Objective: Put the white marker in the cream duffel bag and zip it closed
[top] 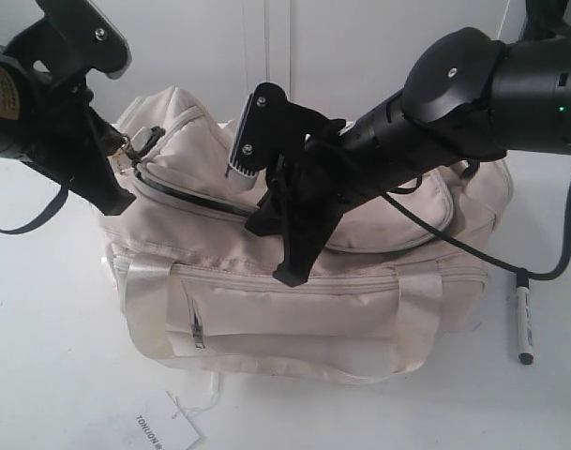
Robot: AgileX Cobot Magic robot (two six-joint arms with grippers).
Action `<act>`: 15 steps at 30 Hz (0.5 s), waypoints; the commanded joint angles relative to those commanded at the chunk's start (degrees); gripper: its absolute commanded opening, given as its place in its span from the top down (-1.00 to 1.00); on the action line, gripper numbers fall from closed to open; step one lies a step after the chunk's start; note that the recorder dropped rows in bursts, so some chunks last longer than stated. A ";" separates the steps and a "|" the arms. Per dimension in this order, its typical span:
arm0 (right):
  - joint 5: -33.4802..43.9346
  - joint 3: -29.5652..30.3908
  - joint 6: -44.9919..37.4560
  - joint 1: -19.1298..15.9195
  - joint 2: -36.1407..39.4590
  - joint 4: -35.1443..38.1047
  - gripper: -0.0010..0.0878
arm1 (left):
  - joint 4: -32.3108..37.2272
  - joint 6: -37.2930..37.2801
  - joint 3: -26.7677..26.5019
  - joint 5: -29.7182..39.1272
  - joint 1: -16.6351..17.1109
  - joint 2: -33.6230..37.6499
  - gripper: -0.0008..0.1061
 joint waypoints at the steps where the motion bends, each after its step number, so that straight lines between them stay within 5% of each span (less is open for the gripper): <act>1: 0.00 0.00 0.00 0.00 0.00 0.00 0.98 | 0.39 0.00 0.00 0.00 0.00 0.10 0.99; 15: 0.12 0.00 -0.24 0.00 0.00 0.00 0.98 | 7.39 0.00 0.00 0.85 0.00 0.58 0.99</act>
